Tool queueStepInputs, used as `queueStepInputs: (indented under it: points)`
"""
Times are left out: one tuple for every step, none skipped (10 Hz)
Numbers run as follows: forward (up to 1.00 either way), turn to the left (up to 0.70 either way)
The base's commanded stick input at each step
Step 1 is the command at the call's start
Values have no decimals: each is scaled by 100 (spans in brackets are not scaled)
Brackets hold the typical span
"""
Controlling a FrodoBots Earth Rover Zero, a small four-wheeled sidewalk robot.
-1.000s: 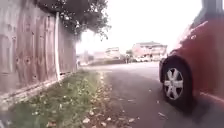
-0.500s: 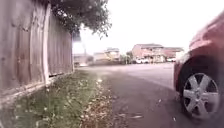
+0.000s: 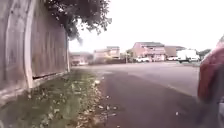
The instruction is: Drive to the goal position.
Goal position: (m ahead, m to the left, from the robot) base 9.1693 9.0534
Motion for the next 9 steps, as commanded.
queueStepInputs:
  points:
    - [100,0]
    - [100,0]
    - [100,0]
    - [100,0]
    - [100,0]
    - [100,0]
    - [100,0]
    - [100,0]
    - [100,0]
